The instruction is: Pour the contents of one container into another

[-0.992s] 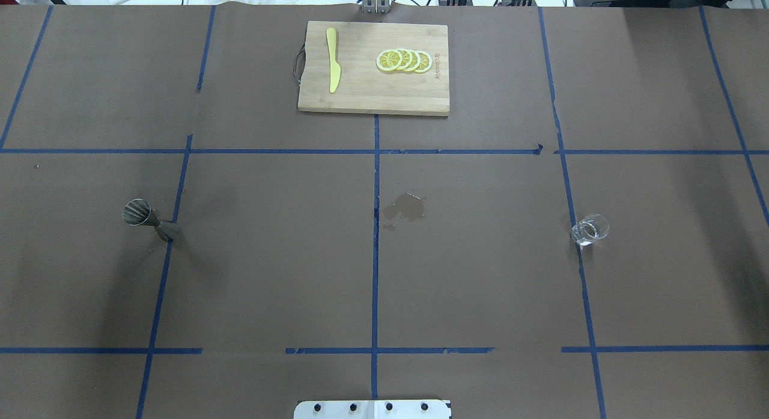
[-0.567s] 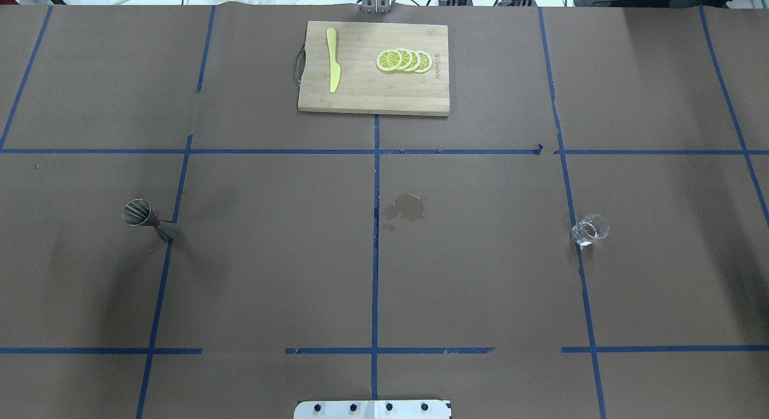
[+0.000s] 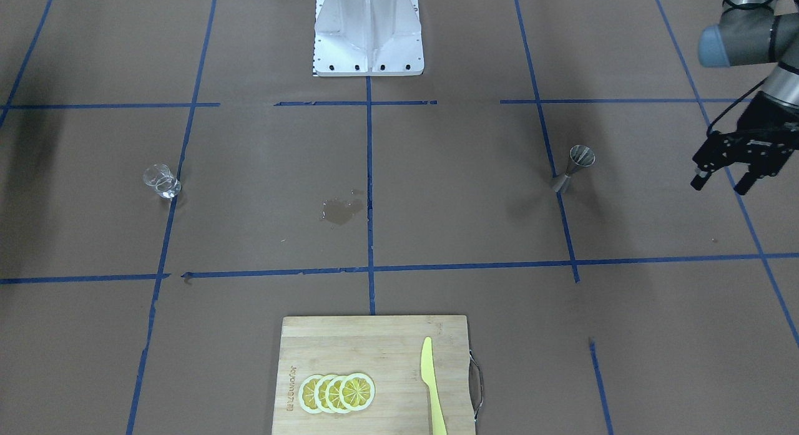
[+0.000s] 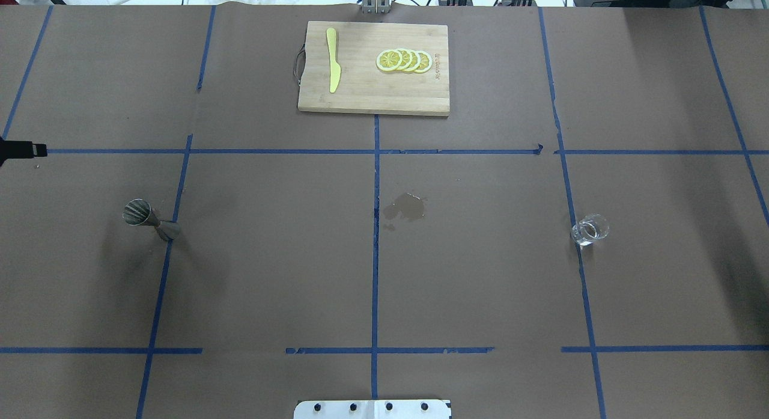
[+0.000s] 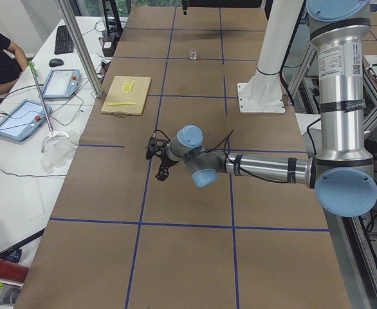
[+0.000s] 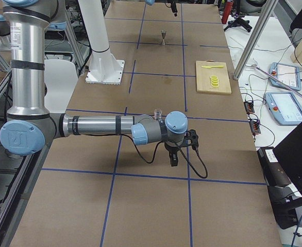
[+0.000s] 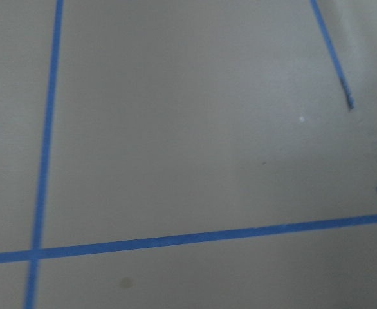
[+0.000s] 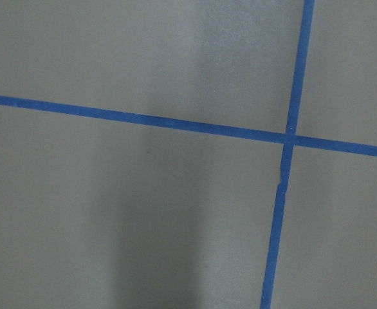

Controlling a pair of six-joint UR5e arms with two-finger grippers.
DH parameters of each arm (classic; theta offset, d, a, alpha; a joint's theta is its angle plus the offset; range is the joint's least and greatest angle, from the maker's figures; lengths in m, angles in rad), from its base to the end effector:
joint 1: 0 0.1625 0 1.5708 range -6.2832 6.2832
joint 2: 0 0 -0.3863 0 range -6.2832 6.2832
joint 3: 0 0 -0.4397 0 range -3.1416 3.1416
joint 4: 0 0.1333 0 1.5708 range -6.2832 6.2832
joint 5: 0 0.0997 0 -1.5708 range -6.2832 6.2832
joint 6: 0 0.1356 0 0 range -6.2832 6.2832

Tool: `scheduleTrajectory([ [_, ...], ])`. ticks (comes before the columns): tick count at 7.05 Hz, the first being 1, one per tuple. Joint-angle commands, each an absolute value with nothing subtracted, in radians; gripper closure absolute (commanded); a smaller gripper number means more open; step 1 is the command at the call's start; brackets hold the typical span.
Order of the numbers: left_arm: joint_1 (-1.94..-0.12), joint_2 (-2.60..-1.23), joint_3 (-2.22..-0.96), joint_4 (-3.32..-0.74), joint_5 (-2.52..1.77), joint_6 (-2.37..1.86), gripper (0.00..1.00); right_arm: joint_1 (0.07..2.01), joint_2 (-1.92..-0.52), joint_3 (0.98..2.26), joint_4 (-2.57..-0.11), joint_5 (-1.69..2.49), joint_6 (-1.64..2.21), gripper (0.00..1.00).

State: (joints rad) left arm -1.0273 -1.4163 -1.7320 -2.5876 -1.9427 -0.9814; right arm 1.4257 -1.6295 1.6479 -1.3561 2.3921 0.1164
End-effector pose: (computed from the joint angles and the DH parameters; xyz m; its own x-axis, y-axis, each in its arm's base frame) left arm 0.2073 -0.5056 0.5219 0.5777 0.0452 -0.8150 0.3799 0.8689 0.3175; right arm -0.0437 -0.5346 0.6069 0.6616 -0.1522 0.7342 0.0643 0.9871 0.1467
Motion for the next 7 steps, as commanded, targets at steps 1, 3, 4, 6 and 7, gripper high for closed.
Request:
scheduleTrajectory([
  [1,-0.890,-1.292,-1.939,-2.628,-1.774,-1.179,0.02,1.425,-1.632,1.647,-1.330,2.391,0.118,0.00],
  [3,-0.701,-1.266,-2.015,-2.631,-1.492,-1.262,0.27,1.425,-1.629,1.651,-1.330,2.391,0.118,0.00],
  [4,-0.627,-1.262,-2.049,-2.629,-1.376,-1.269,0.16,1.425,-1.628,1.652,-1.330,2.391,0.118,0.00],
  [6,-0.451,-1.252,-2.049,-2.622,-1.136,-1.267,0.13,1.425,-1.626,1.651,-1.330,2.390,0.118,0.00],
  [7,-0.399,-1.221,-2.048,-2.620,-1.009,-1.258,0.13,1.425,-1.625,1.651,-1.330,2.390,0.118,0.00],
])
